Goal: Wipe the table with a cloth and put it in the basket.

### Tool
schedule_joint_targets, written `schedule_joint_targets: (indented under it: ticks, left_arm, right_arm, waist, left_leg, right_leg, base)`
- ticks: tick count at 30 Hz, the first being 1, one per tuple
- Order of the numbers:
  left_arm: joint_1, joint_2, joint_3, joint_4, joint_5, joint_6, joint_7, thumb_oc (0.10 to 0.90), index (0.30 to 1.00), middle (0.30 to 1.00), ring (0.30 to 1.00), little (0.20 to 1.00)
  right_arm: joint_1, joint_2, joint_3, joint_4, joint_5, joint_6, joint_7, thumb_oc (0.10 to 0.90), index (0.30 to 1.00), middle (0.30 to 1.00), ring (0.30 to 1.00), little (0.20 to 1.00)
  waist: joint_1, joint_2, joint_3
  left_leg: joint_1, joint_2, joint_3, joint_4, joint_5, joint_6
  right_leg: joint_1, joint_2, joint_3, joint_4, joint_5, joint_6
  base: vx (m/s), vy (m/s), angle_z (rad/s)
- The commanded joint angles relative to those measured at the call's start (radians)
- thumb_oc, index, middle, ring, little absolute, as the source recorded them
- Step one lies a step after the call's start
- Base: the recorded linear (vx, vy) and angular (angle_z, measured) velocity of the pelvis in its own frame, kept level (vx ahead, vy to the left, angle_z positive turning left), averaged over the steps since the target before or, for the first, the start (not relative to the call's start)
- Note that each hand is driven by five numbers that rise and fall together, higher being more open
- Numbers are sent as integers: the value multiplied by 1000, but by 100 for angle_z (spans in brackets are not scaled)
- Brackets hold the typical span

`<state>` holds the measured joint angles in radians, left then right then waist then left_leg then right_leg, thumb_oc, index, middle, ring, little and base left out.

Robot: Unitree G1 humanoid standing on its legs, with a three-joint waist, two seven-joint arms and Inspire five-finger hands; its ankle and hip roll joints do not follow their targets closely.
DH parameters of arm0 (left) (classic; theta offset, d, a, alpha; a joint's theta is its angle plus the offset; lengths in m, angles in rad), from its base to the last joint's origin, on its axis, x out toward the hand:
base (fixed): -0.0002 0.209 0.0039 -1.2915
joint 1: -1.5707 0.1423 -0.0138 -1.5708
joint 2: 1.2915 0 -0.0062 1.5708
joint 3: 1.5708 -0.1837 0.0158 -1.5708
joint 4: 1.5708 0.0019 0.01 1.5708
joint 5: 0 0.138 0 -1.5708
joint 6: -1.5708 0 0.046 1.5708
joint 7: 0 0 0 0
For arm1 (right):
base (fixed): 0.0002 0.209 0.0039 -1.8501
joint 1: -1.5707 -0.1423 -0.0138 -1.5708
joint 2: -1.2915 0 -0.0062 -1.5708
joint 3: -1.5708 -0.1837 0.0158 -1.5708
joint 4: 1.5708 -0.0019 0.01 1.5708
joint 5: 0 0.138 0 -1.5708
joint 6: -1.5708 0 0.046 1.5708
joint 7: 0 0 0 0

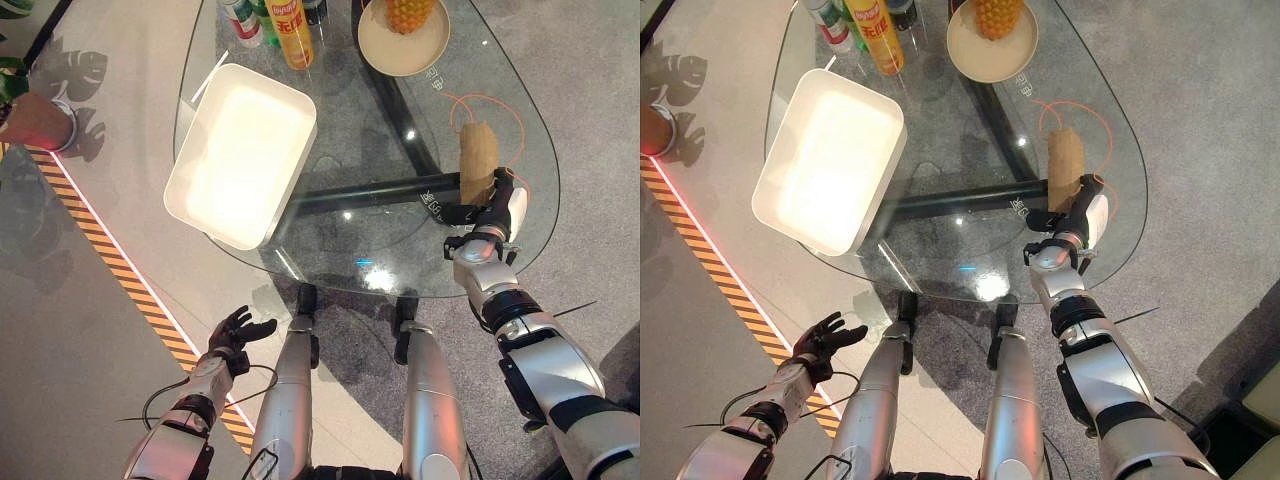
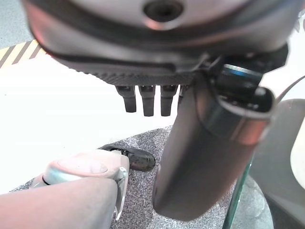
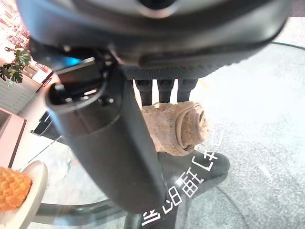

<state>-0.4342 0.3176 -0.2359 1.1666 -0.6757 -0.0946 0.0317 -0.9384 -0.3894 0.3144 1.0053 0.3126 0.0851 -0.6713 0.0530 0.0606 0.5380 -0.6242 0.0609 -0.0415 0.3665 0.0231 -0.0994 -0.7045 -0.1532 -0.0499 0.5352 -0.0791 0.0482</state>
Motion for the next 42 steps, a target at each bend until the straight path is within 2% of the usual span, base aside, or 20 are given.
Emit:
schedule_joint_targets:
  ticks: [1,7,17,21,29,38,39,40,42]
  left_arm:
    - [11,-6,-16,26,-3,-14,17,800,900,900,900,900]
    - [13,-12,-18,28,1,-19,17,800,900,900,900,900]
    - [10,-19,-26,24,1,-16,26,800,900,900,900,900]
    - [11,-17,-25,24,-2,-16,23,800,900,900,900,900]
    - [6,-19,-28,35,-1,-17,18,800,900,900,900,900]
    - [1,-19,-34,33,-3,-16,20,800,900,900,900,900]
    - [-4,-20,-35,33,-2,-12,21,800,900,900,900,900]
    - [-6,-21,-35,35,-1,-12,21,800,900,900,900,900]
    - [-8,-22,-38,38,-2,-15,20,800,900,900,900,900]
  right_arm:
    - [-71,-51,28,-27,-42,-16,-23,800,900,900,900,900]
    - [-80,-48,24,-16,-36,4,-36,800,900,900,900,900]
    - [-87,-38,10,12,-7,-4,-40,800,900,900,900,900]
    - [-89,-40,11,13,-4,8,-40,655,775,775,775,755]
    - [-95,-44,9,59,-32,27,-46,674,792,792,792,774]
    - [-94,-47,11,88,-66,33,-39,737,846,846,846,837]
    - [-96,-45,19,94,-85,39,-26,751,858,858,858,851]
    - [-96,-46,23,96,-89,43,-17,800,900,900,900,900]
    - [-98,-48,31,106,-89,42,-6,800,900,900,900,900]
  waist:
    - [15,15,-18]
    - [16,15,-18]
    - [19,19,-18]
    - [20,20,-18]
    - [23,21,-18]
    - [23,22,-18]
    - [23,22,-18]
    - [23,22,-18]
    - [23,21,-18]
  left_leg:
    - [-26,-79,47,79,-67,90]
    - [-26,-80,47,78,-66,92]
    - [-30,-81,47,81,-67,94]
    - [-28,-81,48,77,-65,93]
    - [-28,-82,46,77,-64,95]
    - [-32,-83,45,77,-65,97]
    - [-35,-84,46,79,-64,98]
    - [-35,-84,46,80,-64,98]
    - [-37,-85,45,82,-65,98]
  right_leg:
    - [36,36,-72,-54,15,-51]
    - [37,37,-73,-55,16,-51]
    - [31,35,-75,-51,18,-51]
    - [34,36,-76,-54,18,-51]
    - [34,35,-79,-53,18,-51]
    - [29,37,-80,-53,20,-50]
    - [25,37,-81,-51,21,-50]
    - [25,37,-81,-52,21,-50]
    - [25,36,-82,-51,21,-50]
  base:
    - [0,0,0]
    - [0,0,0]
    - [0,0,0]
    - [0,0,0]
    - [0,0,0]
    - [0,0,0]
    - [-2,-1,3]
    - [-3,-2,4]
    - [-1,-3,4]
